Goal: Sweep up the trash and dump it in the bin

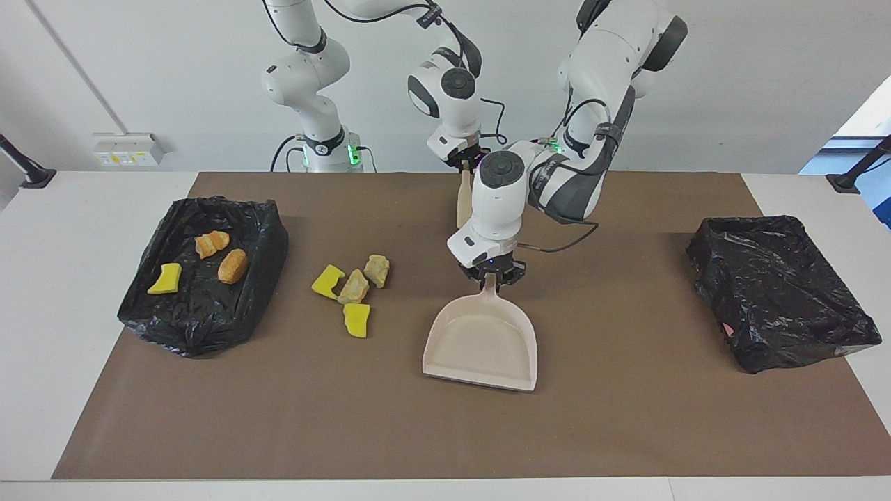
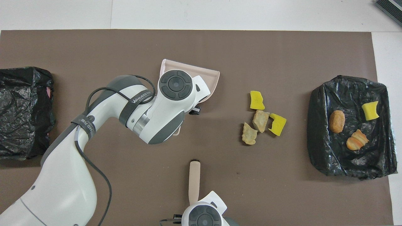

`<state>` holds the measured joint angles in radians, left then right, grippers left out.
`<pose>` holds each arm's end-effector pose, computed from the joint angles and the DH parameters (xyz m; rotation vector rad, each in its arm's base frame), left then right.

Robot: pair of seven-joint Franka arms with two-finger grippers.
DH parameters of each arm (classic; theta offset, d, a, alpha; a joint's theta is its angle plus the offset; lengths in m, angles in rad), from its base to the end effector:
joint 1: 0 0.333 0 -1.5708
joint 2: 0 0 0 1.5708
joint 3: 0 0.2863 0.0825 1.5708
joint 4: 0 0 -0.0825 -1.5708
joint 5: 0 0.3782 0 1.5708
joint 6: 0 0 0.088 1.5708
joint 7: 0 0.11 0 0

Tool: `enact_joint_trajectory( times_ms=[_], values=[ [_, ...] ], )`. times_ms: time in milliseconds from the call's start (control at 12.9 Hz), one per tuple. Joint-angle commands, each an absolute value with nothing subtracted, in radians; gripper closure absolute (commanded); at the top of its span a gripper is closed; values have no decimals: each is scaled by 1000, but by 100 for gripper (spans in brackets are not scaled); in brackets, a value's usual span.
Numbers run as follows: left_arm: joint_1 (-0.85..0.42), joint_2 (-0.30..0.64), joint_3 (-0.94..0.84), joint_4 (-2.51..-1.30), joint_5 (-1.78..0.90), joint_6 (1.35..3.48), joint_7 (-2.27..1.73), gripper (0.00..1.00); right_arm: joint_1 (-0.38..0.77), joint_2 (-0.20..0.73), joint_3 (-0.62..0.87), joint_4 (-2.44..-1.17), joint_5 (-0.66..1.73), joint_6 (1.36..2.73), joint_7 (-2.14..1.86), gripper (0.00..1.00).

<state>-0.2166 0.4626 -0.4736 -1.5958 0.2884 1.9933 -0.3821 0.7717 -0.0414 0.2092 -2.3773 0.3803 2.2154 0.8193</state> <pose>0.5378 -0.3756 0.3600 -3.0305 0.5931 -0.0332 0.2545 0.4029 0.3015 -3.0246 0.1326 0.4476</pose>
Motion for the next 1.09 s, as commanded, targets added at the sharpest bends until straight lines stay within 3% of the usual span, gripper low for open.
enact_joint_trajectory(
  times_ms=[0,698,1008],
  values=[
    [-184,400,-480,-1609,296,1916,-124,100,729,-51,207,-2323,379,2093,778,100],
    [-158,399,-472,-1612,354,1894,389,100,464,-195,204,-2289,184,1740,530,100],
    [-158,385,-476,-1643,374,1903,582,100,293,-187,209,-2286,-25,1712,457,100]
  ],
)
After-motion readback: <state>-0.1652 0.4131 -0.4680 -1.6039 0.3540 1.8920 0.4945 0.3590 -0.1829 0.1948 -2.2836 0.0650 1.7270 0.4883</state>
